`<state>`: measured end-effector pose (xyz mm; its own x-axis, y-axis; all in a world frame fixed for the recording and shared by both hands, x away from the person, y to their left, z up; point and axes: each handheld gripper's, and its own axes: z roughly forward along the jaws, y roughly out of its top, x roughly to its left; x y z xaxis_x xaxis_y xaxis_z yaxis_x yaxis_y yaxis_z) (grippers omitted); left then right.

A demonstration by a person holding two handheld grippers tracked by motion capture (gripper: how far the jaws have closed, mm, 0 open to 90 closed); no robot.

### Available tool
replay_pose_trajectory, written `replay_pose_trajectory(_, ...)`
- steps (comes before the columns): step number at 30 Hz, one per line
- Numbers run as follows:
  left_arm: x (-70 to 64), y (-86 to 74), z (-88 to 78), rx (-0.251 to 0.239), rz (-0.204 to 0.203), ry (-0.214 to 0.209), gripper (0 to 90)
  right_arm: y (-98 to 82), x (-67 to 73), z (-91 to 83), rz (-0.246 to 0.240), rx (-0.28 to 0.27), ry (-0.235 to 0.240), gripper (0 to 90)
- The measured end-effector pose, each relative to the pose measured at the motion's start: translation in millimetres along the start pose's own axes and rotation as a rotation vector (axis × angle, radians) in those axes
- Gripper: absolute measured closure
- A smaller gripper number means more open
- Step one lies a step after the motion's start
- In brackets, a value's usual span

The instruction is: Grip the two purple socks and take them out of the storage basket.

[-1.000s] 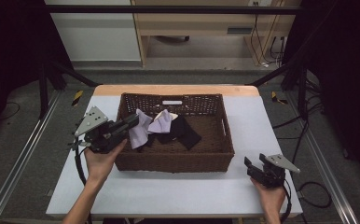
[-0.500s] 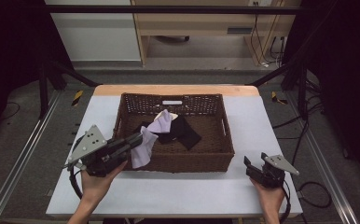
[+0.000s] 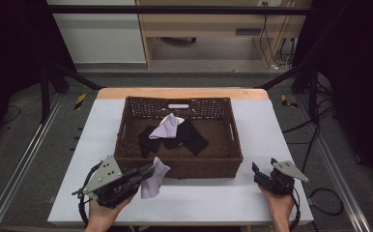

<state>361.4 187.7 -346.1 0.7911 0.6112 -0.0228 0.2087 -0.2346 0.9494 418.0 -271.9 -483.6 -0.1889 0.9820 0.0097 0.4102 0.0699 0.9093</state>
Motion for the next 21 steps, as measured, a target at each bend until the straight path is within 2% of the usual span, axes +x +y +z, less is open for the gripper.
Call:
replay_pose_trajectory(3,-2.1,-17.2,7.6,0.065,-0.005,0.002,85.8,0.0,0.7,0.3,-0.005,0.006,-0.001,26.5)
replay_pose_trajectory(4,-2.1,-17.2,7.6,0.065,-0.005,0.002,85.8,0.0,0.7,0.3,-0.005,0.006,-0.001,26.5)
replay_pose_trajectory(5,-2.2,-25.7,12.5,0.100,-0.005,0.005,85.8,-0.1,1.0,0.1,-0.009,0.006,-0.002,26.0)
replay_pose_trajectory(6,-2.2,-25.7,12.5,0.100,-0.005,0.005,85.8,-0.1,1.0,0.1,-0.009,0.006,-0.002,26.0)
replay_pose_trajectory(7,-1.3,-34.4,17.9,0.130,-0.017,0.005,85.8,-0.2,1.1,-0.1,-0.009,0.006,-0.003,25.3)
replay_pose_trajectory(8,-1.3,-34.4,17.9,0.130,-0.017,0.005,85.9,-0.2,1.1,-0.1,-0.009,0.006,-0.003,25.3)
replay_pose_trajectory(9,-0.5,-42.7,24.0,0.162,-0.028,0.001,85.8,-0.3,1.4,-0.2,-0.010,0.007,-0.005,25.2)
replay_pose_trajectory(10,-0.5,-42.7,24.0,0.162,-0.028,0.001,85.8,-0.3,1.4,-0.2,-0.010,0.007,-0.005,25.2)
replay_pose_trajectory(13,2.2,-52.9,33.0,0.201,-0.042,-0.001,85.8,-0.3,2.2,0.1,-0.015,0.008,-0.016,24.3)
replay_pose_trajectory(15,4.2,-62.3,42.4,0.245,-0.053,-0.006,85.8,-0.3,2.9,0.2,-0.018,0.009,-0.025,24.0)
replay_pose_trajectory(21,6.6,-70.7,51.6,0.287,-0.061,-0.008,85.8,-0.4,3.4,0.4,-0.022,0.010,-0.030,23.7)
